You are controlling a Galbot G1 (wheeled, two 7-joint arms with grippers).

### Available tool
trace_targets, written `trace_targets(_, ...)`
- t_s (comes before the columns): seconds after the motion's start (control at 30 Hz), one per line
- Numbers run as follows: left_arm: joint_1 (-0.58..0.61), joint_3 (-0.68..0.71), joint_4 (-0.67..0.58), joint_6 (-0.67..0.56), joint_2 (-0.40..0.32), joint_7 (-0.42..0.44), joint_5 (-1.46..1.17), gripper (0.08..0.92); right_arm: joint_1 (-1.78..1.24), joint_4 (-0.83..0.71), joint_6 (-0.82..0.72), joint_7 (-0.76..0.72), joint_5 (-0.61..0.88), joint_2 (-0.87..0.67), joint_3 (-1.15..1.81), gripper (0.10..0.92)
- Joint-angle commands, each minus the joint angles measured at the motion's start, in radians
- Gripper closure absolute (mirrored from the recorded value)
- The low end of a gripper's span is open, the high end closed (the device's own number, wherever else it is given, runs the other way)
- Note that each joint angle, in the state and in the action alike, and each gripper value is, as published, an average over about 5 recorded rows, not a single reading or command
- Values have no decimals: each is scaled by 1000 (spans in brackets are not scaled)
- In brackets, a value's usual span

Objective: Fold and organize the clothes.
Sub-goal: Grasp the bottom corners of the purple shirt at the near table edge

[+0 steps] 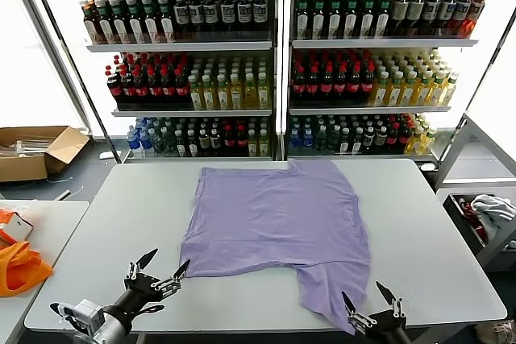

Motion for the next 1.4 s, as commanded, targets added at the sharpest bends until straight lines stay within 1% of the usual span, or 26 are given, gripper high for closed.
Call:
trace_targets(0.03, -50, 71, 55, 25, 13, -9, 7, 177, -36, -4, -9, 18, -12, -1, -29, 203)
trace_targets(0.1, -54, 75, 65, 25, 11, -9, 8, 177, -36, -14, -14, 29, -17, 4, -34, 218)
trace_targets(0.2, -64, 83, 78, 32, 10, -15, 3, 177, -39, -25, -15, 34, -18, 8, -40, 284)
trace_targets(0.4, -98, 101, 143, 37, 6, -30, -7, 177, -46, -25, -3, 31, -25, 16, -54, 457)
trace_targets(0.5, -97, 102, 174, 29, 5, -35, 2, 177, -51, -28, 4, 30, -28, 20, -60, 543)
trace_targets(0.87, -70, 104, 190, 20, 4, -28, 11, 178, -42, -27, 9, 21, -16, 17, -65, 861)
trace_targets(0.93, -69, 104, 190, 19, 4, -26, 11, 186, -40, -30, 10, 21, -12, 15, -62, 898)
trace_targets(1.0, -68, 105, 190, 17, 4, -26, 10, 220, -40, -31, 10, 20, -9, 13, -61, 917)
trace_targets(1.07, -69, 105, 191, 16, 3, -26, 9, 267, -39, -32, 11, 20, -8, 13, -61, 917)
trace_targets(1.4, -69, 106, 188, 3, 1, -28, 4, 561, -39, -42, 21, 16, -13, 16, -68, 917)
